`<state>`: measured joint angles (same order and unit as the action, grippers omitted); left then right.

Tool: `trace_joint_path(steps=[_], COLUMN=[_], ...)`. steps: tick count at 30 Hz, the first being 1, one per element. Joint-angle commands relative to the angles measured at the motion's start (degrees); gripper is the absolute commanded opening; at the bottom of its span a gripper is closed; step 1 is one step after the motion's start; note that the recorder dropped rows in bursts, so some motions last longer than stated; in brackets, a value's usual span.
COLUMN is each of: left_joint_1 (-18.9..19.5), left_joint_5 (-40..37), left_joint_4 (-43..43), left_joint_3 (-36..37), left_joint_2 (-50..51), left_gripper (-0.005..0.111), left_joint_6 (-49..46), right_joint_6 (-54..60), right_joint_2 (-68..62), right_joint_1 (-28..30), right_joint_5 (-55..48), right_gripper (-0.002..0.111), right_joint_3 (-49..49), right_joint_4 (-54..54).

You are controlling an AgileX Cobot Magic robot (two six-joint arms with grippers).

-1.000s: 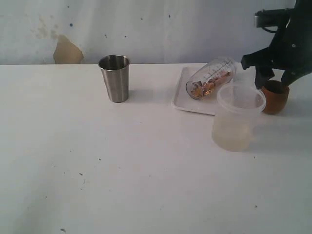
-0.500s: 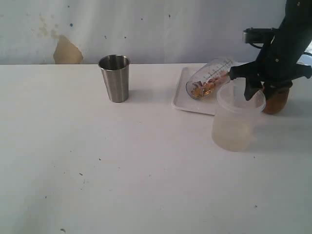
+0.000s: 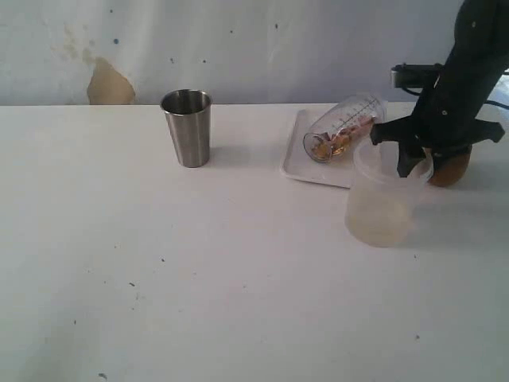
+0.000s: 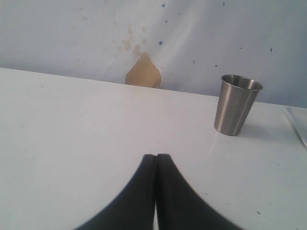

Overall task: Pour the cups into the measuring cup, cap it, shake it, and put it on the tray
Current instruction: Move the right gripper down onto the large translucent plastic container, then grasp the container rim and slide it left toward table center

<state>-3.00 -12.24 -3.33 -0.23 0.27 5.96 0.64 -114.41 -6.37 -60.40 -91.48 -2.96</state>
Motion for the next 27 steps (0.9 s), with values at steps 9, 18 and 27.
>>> trace_joint_path(steps=[9,18,27], left_joint_1=[0.1,0.1,0.1], left_joint_5=[0.6,0.6,0.6], left_joint_4=[0.2,0.2,0.2], left_joint_3=[0.2,0.2,0.2], left_joint_2=[-0.3,-0.3,-0.3], left_gripper=[0.000,0.000,0.000], left_joint_6=[0.2,0.2,0.1], right_joint_6=[0.7,3.9,4.6], right_joint_2=[-1.0,-1.0,0.8], right_joint_1=[0.1,-0.1,-4.2], right_joint_5=[0.3,-0.3,-3.4], right_gripper=[0.000,0.000,0.000], right_joint_3=[-0.4,-0.4,-0.5], right_joint_4=[-0.2,-6.7,-6.6])
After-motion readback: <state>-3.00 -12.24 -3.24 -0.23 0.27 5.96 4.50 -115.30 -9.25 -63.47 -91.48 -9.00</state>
